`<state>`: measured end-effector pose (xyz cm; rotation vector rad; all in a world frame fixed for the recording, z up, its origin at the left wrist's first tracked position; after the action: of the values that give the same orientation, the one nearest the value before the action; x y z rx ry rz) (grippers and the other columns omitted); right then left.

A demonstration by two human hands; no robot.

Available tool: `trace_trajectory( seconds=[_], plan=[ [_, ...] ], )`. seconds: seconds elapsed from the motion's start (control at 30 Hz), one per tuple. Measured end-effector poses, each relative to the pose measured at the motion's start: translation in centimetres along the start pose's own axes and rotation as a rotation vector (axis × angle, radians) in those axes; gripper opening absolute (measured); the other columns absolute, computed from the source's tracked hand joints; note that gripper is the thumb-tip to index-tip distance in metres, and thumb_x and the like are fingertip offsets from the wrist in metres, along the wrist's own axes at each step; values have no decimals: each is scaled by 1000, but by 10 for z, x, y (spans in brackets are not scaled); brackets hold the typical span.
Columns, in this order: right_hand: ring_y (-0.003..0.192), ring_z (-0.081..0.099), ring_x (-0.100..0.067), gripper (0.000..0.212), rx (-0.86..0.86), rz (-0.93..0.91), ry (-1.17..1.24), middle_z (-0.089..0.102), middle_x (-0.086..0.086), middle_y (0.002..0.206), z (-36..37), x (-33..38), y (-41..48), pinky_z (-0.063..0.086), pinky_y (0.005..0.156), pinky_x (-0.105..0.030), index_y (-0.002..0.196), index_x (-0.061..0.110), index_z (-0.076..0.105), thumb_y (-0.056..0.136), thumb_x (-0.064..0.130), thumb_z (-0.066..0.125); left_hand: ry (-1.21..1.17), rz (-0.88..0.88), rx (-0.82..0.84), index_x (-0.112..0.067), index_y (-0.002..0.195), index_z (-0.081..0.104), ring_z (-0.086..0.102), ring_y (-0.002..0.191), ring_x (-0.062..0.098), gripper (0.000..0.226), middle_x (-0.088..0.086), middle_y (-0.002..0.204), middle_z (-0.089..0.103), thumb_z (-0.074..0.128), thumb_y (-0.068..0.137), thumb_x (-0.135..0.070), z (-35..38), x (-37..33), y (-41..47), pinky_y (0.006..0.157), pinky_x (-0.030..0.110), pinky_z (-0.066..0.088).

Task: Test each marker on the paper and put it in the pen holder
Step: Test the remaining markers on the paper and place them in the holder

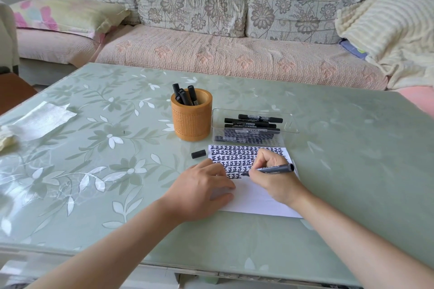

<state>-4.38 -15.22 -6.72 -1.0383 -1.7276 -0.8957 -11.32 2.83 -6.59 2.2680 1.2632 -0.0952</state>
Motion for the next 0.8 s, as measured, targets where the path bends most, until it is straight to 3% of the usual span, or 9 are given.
trace_trajectory(
  seconds=[0.17,0.3,0.43,0.53,0.6,0.67,0.73,0.8],
  plan=[
    [47,44,-12,12,-16,-11,141,54,5,61,-2,4,-1,35,46,-22,78,11,55,79,6,66,-32,0,24,-34,99,70,50,85,9,19,-13,90,55,61,85,-42,0,2,1,64,30,48],
    [50,45,-10,24,-16,-58,27,59,12,60,-5,17,2,39,49,-18,94,23,70,92,1,61,-38,-15,-34,-28,103,68,50,86,12,19,-9,92,57,56,90,-34,-9,8,7,68,32,47],
    [56,50,-18,42,88,-99,-4,69,-2,86,-9,28,7,38,50,-24,113,29,66,97,-5,47,85,-194,-188,-22,98,65,51,88,16,18,-7,91,56,51,92,-30,-23,31,12,69,37,50],
    [62,55,-18,62,179,-39,35,66,-1,96,-6,31,12,41,48,-30,122,32,60,94,-16,34,173,-360,-159,-18,105,63,51,97,22,17,-2,101,59,58,90,-24,-23,51,11,74,40,50],
    [67,57,-20,54,214,23,56,60,-2,96,-4,33,14,48,52,-29,120,27,63,100,-9,29,202,-436,-102,-19,111,62,48,101,22,22,-2,108,58,57,91,-27,-21,59,9,77,38,47],
    [64,57,-18,47,232,42,23,55,-4,88,-4,35,14,47,52,-28,106,21,68,100,-6,29,197,-462,-77,-21,111,64,45,100,21,22,-3,107,57,56,92,-30,-19,63,8,78,36,45],
    [55,49,-12,38,222,21,-92,52,0,73,-4,37,15,43,50,-28,88,22,61,98,-3,35,178,-470,-68,-22,108,66,46,101,21,20,-4,107,57,57,92,-29,-19,64,10,79,36,45],
    [54,42,-9,28,189,-36,-211,51,10,74,-5,38,16,39,55,-25,84,28,52,96,2,47,154,-471,-108,-21,103,67,49,99,21,15,-4,102,58,61,91,-25,-23,63,12,73,34,44]
  ],
)
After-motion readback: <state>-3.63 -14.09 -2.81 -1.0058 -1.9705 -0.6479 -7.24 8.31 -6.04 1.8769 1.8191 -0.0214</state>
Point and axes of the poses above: each hand's wrist, its own y-axis towards the middle knuckle, its own z-axis out of the palm, x = y × z, the point moved 4 cm from there along y, towards the middle knuckle
